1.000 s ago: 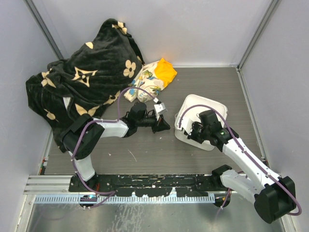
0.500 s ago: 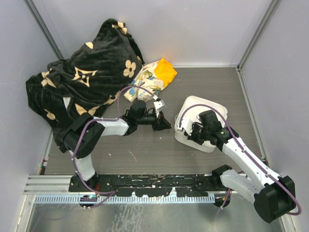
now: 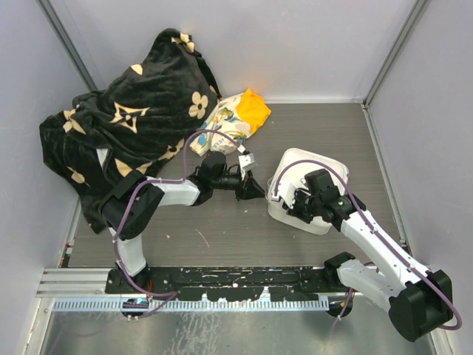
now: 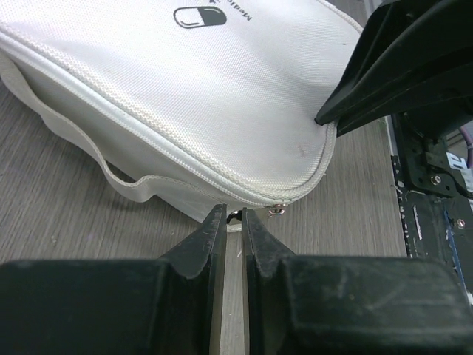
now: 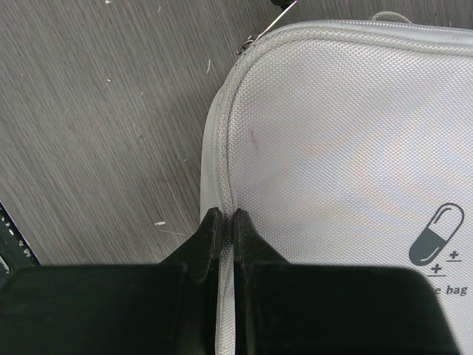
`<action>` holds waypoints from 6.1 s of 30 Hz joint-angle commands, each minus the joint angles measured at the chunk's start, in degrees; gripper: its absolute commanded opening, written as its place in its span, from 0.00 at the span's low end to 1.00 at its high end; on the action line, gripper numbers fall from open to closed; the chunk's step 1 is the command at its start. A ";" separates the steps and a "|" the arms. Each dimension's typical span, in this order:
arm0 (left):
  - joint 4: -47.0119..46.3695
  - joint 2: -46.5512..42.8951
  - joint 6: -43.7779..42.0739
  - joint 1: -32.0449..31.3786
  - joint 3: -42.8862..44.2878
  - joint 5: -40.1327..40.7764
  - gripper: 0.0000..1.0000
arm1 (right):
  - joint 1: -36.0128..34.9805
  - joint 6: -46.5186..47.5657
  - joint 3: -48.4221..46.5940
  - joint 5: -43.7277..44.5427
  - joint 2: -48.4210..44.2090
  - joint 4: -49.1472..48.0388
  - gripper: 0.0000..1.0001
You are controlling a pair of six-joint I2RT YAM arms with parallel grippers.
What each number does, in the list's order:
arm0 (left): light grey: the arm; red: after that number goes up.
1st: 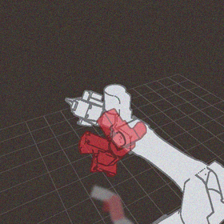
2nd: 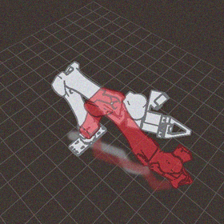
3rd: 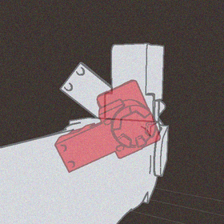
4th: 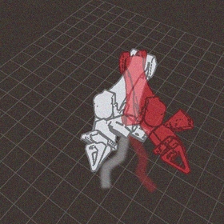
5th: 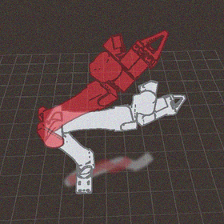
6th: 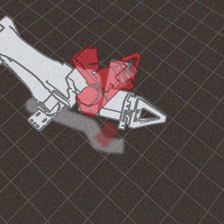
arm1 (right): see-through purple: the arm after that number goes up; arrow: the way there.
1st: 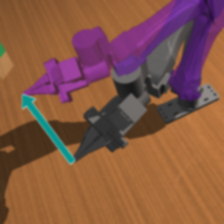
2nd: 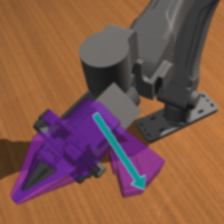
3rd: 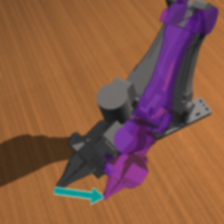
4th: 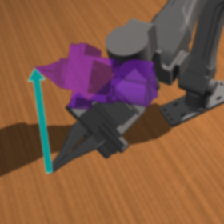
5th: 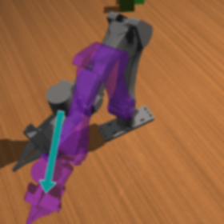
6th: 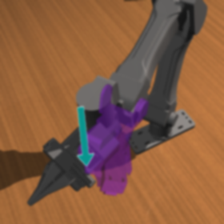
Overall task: Organize the medicine kit
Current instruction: Zip the medicine box at the center of the board.
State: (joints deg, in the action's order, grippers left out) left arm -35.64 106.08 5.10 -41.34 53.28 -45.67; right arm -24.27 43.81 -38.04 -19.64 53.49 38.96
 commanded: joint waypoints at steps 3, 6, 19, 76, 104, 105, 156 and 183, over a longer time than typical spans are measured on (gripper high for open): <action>-5.75 0.47 -0.49 -0.54 0.68 -8.27 0.13 | -0.57 -0.62 -1.98 -3.10 -0.99 0.68 0.01; -6.57 0.88 -0.16 -0.54 0.51 -9.52 0.13 | -0.51 -0.57 -1.80 -2.74 -0.68 0.68 0.01; -2.58 0.98 -2.63 -0.66 1.02 -6.43 0.13 | -0.43 -0.46 -1.81 -2.07 -0.59 0.68 0.01; -1.20 -6.60 -7.83 -3.30 -5.23 22.68 0.00 | -0.21 4.34 1.15 2.47 -2.43 4.01 0.01; 0.34 -8.21 -14.53 -8.10 -5.71 10.81 0.00 | 0.27 -3.18 0.11 -5.47 1.35 -1.42 0.01; 0.41 -8.52 -14.81 -8.88 -5.91 10.85 0.00 | 0.26 -3.79 0.37 -6.29 1.38 -2.35 0.01; -0.10 -10.71 -15.75 -9.99 -8.86 1.85 0.00 | 1.53 -4.25 1.71 -3.22 4.83 -12.12 0.01; -3.36 -12.54 -12.40 -2.75 -10.74 42.52 0.00 | 4.08 7.75 3.54 -4.30 0.29 1.82 0.01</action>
State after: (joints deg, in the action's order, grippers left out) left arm -37.82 95.50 -3.97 -46.63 40.07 -20.51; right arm -21.06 50.00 -34.70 -25.80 54.48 30.00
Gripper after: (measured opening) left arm 0.007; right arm 0.082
